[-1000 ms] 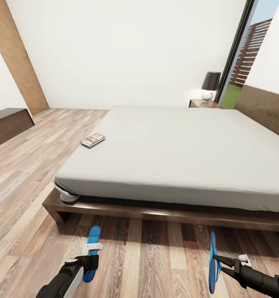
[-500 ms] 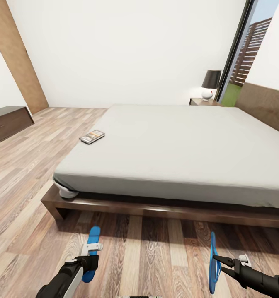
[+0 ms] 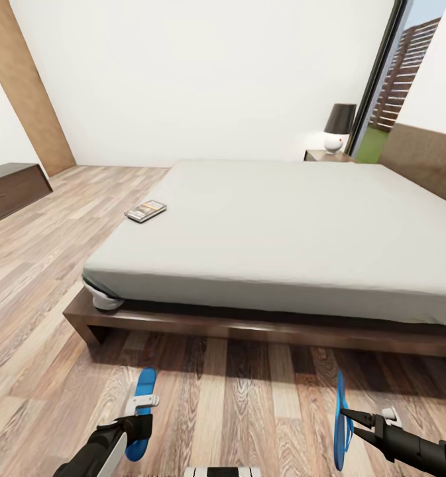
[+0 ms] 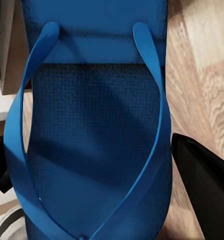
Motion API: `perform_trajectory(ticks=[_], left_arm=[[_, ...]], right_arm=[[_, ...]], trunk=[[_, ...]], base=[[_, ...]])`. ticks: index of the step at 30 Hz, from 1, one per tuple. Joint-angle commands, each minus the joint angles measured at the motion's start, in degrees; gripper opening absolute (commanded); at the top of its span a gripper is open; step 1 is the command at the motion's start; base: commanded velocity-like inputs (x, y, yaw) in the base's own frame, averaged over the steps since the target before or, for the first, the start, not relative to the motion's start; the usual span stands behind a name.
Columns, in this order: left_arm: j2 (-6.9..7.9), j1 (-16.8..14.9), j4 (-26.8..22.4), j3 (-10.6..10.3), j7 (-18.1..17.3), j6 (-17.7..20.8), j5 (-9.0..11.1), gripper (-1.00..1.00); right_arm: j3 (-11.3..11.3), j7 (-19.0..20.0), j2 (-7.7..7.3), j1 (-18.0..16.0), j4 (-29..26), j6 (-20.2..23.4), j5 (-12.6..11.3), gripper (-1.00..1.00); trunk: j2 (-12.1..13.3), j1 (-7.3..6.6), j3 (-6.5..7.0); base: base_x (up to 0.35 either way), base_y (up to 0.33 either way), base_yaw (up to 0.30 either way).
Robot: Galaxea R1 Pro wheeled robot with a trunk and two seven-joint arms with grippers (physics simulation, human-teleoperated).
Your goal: In the bedroom, move the book from the bed onto either nightstand, and place the two sandals side by side next to the bed.
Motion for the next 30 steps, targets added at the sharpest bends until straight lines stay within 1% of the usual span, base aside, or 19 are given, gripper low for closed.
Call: perform_trajectory(ticks=[1, 3, 9, 12, 16, 19, 21, 25, 30], left_arm=[[0.25, 0.03, -0.09, -0.27, 0.18, 0.26, 0.53, -1.0], [0.39, 0.08, -0.14, -0.22, 0.27, 0.3, 0.47, -1.0], [0.03, -0.14, -0.62, -0.18, 0.83, 0.76, 0.35, -1.0], [-0.56, -0.37, -0.84, -0.22, 0.86, 0.74, 0.29, -1.0], [-0.61, -0.54, -1.1, -0.26, 0.77, 0.55, 0.17, -1.0], [-0.84, -0.66, -4.51, -0.32, 0.91, 0.82, 0.09, -1.0], [-1.29, -0.68, -5.98, -0.46, 1.0, 1.46, -0.58, -1.0], [-1.39, -0.69, -6.55, -0.48, 0.92, 3.69, -3.26, -1.0], [-1.38, -0.69, -6.69, -0.46, 0.87, 3.97, -3.77, -1.0]], right_arm=[[-0.14, 0.08, 0.03, -0.03, 0.01, 0.45, -0.19, -1.0], [-0.12, 0.07, 0.03, -0.03, 0.01, 0.46, -0.17, -1.0], [-0.12, 0.09, -0.01, -0.03, 0.01, 0.48, -0.24, -1.0], [-0.11, 0.09, -0.01, -0.03, 0.01, 0.48, -0.22, -1.0], [-0.11, 0.09, -0.02, -0.03, 0.02, 0.47, -0.22, -1.0], [-0.11, 0.09, -0.02, -0.03, 0.01, 0.49, -0.24, -1.0], [-0.11, 0.06, 0.01, -0.03, 0.01, 0.46, -0.13, -1.0], [-0.11, 0.01, 0.0, -0.03, 0.01, 0.45, -0.07, -1.0], [-0.17, 0.08, -0.09, -0.03, -0.02, 0.48, -0.21, -1.0]], trunk=[[-0.03, 0.01, -0.27], [-0.06, 0.06, -0.72], [-0.14, 0.22, -2.04], [-0.18, 0.29, -2.71], [-0.24, 0.4, -3.6], [-0.28, 0.48, -4.26], [-0.3, 0.53, -4.7], [-0.36, 0.63, -5.59], [-0.42, 0.76, -6.7]], base=[[0.0, 0.0, 0.0], [0.0, 0.0, 0.0], [0.0, 0.0, 0.0], [0.0, 0.0, 0.0], [0.0, 0.0, 0.0], [0.0, 0.0, 0.0], [0.0, 0.0, 0.0], [0.0, 0.0, 0.0], [0.0, 0.0, 0.0]])
